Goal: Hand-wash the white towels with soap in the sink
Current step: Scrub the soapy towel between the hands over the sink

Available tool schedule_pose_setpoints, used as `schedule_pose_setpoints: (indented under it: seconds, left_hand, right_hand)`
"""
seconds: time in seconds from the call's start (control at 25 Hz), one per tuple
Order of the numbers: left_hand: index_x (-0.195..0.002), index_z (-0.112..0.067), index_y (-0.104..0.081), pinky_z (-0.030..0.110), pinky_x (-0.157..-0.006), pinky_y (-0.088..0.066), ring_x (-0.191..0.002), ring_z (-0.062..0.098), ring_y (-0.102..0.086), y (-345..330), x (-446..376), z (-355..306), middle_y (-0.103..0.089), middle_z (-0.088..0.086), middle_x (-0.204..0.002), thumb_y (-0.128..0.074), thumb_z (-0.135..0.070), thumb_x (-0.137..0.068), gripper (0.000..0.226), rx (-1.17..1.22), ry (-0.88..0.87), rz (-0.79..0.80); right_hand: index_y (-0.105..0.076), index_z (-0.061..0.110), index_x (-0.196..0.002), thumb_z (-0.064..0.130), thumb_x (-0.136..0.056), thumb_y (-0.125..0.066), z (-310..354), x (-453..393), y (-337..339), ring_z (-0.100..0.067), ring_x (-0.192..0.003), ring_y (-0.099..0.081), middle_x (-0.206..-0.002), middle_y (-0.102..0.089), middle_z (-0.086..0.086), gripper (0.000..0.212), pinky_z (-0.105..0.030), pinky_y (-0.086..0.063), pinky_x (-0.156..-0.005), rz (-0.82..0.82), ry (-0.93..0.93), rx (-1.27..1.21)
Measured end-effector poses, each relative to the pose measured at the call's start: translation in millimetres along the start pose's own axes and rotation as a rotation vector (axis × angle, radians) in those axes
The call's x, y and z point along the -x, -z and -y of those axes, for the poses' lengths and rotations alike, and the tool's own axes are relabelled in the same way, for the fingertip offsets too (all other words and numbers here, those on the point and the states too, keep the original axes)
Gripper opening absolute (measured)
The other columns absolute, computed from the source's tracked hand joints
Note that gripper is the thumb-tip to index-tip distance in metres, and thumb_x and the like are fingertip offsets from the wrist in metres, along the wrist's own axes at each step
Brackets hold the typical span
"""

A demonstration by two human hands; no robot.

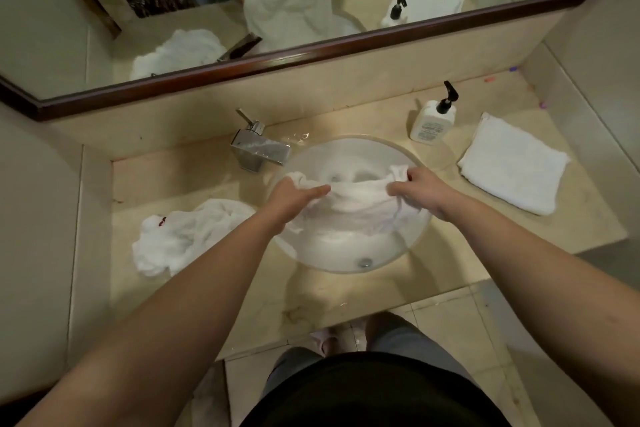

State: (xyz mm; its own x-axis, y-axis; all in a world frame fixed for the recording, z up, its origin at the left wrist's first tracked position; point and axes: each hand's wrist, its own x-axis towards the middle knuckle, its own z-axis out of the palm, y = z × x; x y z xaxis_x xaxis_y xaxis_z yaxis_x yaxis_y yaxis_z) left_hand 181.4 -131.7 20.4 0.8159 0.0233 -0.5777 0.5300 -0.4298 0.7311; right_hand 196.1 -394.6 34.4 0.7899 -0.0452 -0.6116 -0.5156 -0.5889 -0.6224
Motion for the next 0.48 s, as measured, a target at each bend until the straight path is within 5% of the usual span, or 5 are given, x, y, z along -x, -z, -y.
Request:
schedule_pose_setpoints:
  seconds: [0.16, 0.36, 0.48]
  left_hand:
    - [-0.124, -0.013, -0.051, 0.033, -0.069, -0.050, -0.098, 0.019, -0.059, -20, -28, 8, -0.057, 0.004, -0.120, -0.089, -0.027, -0.070, 0.068, 0.069, 0.145, 0.037]
    - [-0.134, -0.007, -0.046, 0.031, -0.075, -0.045, -0.103, 0.026, -0.051, -48, -69, 23, -0.053, 0.011, -0.127, -0.075, 0.002, -0.074, 0.067, -0.027, 0.246, 0.043]
    - [-0.125, -0.004, -0.051, 0.032, -0.074, -0.044, -0.100, 0.024, -0.053, -65, -102, 35, -0.057, 0.007, -0.114, -0.071, 0.003, -0.079, 0.051, -0.013, 0.297, -0.029]
  right_hand:
    - [-0.063, 0.001, -0.100, 0.020, -0.083, -0.071, -12, -28, -7, -0.025, -0.076, -0.058, -0.090, -0.061, -0.012, 0.027, -0.035, -0.044, -0.066, 0.011, -0.023, -0.063]
    - [-0.043, 0.013, -0.068, 0.015, -0.087, -0.071, -36, -72, -19, -0.016, -0.061, -0.044, -0.069, -0.045, -0.002, 0.034, -0.027, -0.030, -0.051, 0.040, -0.117, -0.063]
    - [-0.057, 0.001, -0.083, 0.019, -0.087, -0.073, -49, -104, -28, -0.020, -0.070, -0.055, -0.081, -0.055, -0.011, 0.025, -0.025, -0.040, -0.054, 0.061, -0.154, -0.056]
